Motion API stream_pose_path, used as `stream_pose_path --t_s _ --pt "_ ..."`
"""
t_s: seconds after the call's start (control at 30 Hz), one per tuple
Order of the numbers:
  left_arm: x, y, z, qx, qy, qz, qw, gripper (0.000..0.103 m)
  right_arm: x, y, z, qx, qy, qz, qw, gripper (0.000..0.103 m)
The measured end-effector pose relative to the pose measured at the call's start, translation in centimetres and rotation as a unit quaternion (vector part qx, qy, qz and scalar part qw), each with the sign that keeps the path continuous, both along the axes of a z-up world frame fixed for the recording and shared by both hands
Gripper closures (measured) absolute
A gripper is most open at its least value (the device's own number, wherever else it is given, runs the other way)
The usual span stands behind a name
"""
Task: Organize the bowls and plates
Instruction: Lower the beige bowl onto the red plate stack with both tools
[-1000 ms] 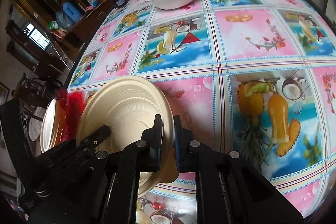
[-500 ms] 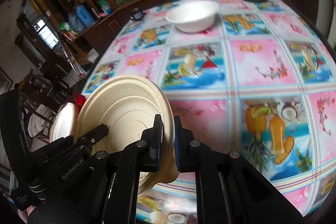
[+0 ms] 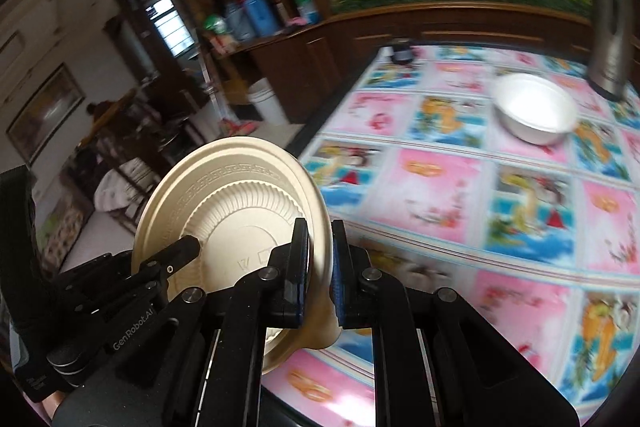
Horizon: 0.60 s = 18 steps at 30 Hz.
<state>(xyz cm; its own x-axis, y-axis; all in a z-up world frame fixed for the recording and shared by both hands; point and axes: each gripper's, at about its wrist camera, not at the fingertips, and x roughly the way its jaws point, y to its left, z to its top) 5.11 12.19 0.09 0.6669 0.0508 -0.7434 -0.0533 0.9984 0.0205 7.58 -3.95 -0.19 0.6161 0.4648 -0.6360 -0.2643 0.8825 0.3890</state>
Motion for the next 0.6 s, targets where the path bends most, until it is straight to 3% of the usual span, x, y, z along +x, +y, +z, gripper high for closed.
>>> stream_pose_path --t_s 0.27,0.6 --pt "1.4 3.7 -3.5 -0.002 0.054 0.035 0.9979 0.086 2.4 5.2 -2.8 -0.015 0.044 0.046 0.998 0.092" --pt "1.7 4.5 -6.7 0.000 0.093 0.039 0.9949 0.084 3.5 6.5 -6.6 -0.032 0.085 0.049 0.995 0.092"
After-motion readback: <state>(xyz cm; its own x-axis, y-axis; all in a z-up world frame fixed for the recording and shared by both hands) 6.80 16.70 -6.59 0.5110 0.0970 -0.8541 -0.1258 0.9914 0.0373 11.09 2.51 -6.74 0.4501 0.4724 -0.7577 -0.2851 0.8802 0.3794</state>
